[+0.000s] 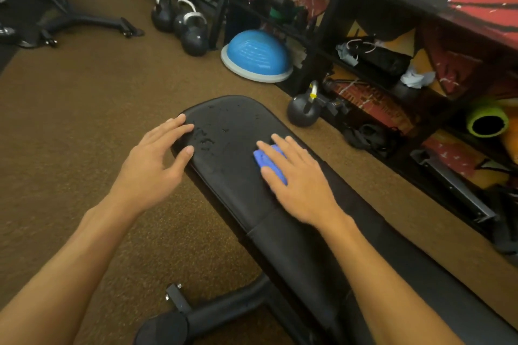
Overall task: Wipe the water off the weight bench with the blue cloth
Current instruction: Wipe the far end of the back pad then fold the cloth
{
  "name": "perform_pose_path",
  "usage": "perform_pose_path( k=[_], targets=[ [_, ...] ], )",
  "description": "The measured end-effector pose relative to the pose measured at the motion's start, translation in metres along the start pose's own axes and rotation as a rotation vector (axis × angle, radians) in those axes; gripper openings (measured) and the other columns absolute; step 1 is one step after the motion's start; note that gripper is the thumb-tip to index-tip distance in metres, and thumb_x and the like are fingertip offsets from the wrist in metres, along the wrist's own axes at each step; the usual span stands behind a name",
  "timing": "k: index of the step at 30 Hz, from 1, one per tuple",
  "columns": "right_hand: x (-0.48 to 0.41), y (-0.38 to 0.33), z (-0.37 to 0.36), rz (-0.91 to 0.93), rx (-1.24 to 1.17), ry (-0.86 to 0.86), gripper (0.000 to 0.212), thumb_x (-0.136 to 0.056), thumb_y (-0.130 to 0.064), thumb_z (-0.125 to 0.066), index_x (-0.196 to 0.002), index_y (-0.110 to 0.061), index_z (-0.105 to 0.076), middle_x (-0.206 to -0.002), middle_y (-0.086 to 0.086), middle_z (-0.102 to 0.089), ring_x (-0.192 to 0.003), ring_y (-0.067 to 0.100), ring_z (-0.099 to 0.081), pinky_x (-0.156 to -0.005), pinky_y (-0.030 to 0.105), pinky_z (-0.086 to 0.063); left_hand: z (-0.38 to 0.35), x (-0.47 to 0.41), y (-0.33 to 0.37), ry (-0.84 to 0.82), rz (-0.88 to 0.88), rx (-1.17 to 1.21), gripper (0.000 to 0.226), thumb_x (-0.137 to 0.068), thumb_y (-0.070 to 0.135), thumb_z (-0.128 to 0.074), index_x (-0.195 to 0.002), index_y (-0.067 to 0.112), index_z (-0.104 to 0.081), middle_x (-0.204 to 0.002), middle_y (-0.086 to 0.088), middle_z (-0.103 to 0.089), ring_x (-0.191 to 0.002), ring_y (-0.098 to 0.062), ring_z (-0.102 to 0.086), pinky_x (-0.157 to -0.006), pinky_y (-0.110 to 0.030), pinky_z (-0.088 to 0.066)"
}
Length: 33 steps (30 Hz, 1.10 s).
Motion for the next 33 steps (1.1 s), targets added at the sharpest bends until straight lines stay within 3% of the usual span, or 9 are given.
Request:
perform_pose_path(
  k=[4,10,15,17,21,24,29,31,33],
  targets=[
    [-0.05,0.008,-0.002,-0.21,0.036,0.03,0.055,-0.114,-0.052,-0.025,-0.168,-0.044,-0.017,-0.179,-0.005,-0.009,-0.165,0.023,0.0,-0.132,0.053,-0.006,-0.003,0.002,0.002,0.0,0.016,-0.016,0.049,-0.107,0.034,-0.055,-0.155,0.028,-0.052,-0.168,0.014,-0.037,-0.159,-0.007,-0.024,-0.128,-0.034,-0.017],
    [0.004,-0.073,-0.019,0.253,0.032,-0.018,0.054,-0.113,-0.054,-0.032,-0.165,-0.051,-0.02,-0.177,-0.014,-0.011,-0.165,0.014,-0.001,-0.13,0.044,-0.002,-0.003,0.002,0.002,-0.008,0.036,-0.016,0.049,-0.107,0.032,-0.057,-0.155,0.027,-0.052,-0.168,0.012,-0.037,-0.158,-0.007,-0.025,-0.125,-0.029,-0.016],
    [-0.031,0.025,0.002,-0.179,0.02,0.013,0.056,-0.112,-0.056,-0.028,-0.167,-0.046,-0.019,-0.178,-0.008,-0.008,-0.165,0.019,-0.001,-0.132,0.053,-0.009,0.0,0.011,0.001,-0.007,0.072,0.008,0.05,-0.106,0.033,-0.059,-0.155,0.032,-0.051,-0.168,0.016,-0.034,-0.157,-0.01,-0.029,-0.129,-0.042,-0.023],
    [-0.051,0.017,-0.001,-0.244,0.04,0.015,0.057,-0.113,-0.052,-0.024,-0.168,-0.042,-0.016,-0.179,-0.004,-0.006,-0.165,0.025,0.0,-0.132,0.054,-0.007,0.001,0.013,0.003,0.01,0.087,0.013,0.05,-0.106,0.032,-0.06,-0.155,0.032,-0.052,-0.168,0.016,-0.036,-0.157,-0.012,-0.03,-0.129,-0.046,-0.024],
    [-0.032,-0.066,-0.018,0.068,0.025,-0.019,0.055,-0.113,-0.05,-0.027,-0.167,-0.047,-0.017,-0.179,-0.008,-0.005,-0.165,0.021,0.004,-0.13,0.053,0.001,0.001,0.013,0.004,0.049,0.102,0.031,0.049,-0.104,0.029,-0.063,-0.153,0.029,-0.055,-0.166,0.013,-0.04,-0.155,-0.014,-0.035,-0.128,-0.04,-0.026],
    [0.004,-0.067,-0.016,0.263,0.013,-0.05,0.053,-0.113,-0.054,-0.033,-0.165,-0.052,-0.022,-0.177,-0.015,-0.01,-0.164,0.011,0.0,-0.13,0.043,0.0,0.003,0.011,0.003,0.052,0.105,0.045,0.05,-0.104,0.029,-0.065,-0.153,0.029,-0.054,-0.166,0.012,-0.041,-0.154,-0.011,-0.036,-0.126,-0.034,-0.025],
    [-0.039,0.03,0.004,-0.242,0.013,0.024,0.056,-0.112,-0.054,-0.027,-0.167,-0.046,-0.018,-0.179,-0.006,-0.007,-0.165,0.022,-0.001,-0.132,0.054,-0.008,0.007,0.014,0.002,0.057,0.135,0.065,0.051,-0.104,0.03,-0.065,-0.153,0.033,-0.054,-0.167,0.012,-0.039,-0.155,-0.009,-0.033,-0.128,-0.036,-0.025],
    [-0.052,0.001,-0.005,-0.22,0.035,0.021,0.056,-0.113,-0.051,-0.024,-0.168,-0.044,-0.015,-0.179,-0.005,-0.004,-0.165,0.025,0.002,-0.132,0.055,-0.004,0.006,0.013,0.001,0.068,0.143,0.074,0.051,-0.103,0.03,-0.066,-0.152,0.033,-0.054,-0.166,0.011,-0.041,-0.154,-0.01,-0.035,-0.129,-0.041,-0.029],
    [-0.043,-0.049,-0.014,-0.03,0.012,0.012,0.055,-0.113,-0.05,-0.026,-0.167,-0.046,-0.017,-0.179,-0.007,-0.004,-0.165,0.022,0.004,-0.131,0.056,-0.001,0.006,0.013,-0.001,0.087,0.156,0.085,0.05,-0.103,0.029,-0.067,-0.151,0.032,-0.056,-0.165,0.01,-0.043,-0.153,-0.01,-0.038,-0.128,-0.042,-0.031]
  ],
)
Point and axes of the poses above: each hand's wrist, its own x-axis away from the middle knuckle, its own z-axis out of the back of the hand, y = z × x, the point moved 9 cm from there along -x, towards the middle knuckle
